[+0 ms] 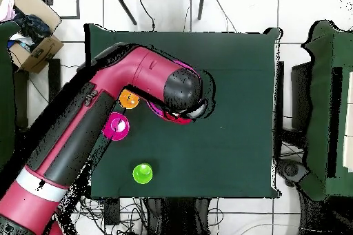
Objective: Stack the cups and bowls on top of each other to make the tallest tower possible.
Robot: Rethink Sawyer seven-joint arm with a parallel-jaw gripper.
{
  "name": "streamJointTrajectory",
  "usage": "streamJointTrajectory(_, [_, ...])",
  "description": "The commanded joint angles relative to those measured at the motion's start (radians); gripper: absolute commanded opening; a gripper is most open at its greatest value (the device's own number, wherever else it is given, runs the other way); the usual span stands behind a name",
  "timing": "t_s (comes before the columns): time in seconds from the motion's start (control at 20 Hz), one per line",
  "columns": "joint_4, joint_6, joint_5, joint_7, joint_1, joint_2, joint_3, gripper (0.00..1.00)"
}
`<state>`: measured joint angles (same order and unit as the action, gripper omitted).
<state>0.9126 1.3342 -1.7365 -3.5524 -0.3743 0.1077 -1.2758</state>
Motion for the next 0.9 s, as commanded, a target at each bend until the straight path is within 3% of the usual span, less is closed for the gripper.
streamJointTrajectory(0.05, [0.025, 0.057, -0.022, -0.146, 0.011, -0.023, 0.046, 0.0])
streamJointTrajectory(0.4, [0.013, 0.082, 0.025, -0.152, -0.005, -0.045, 0.048, 0.0])
streamJointTrajectory(0.9, [-0.067, -0.004, 0.097, -0.177, 0.0, -0.004, 0.092, 0.0])
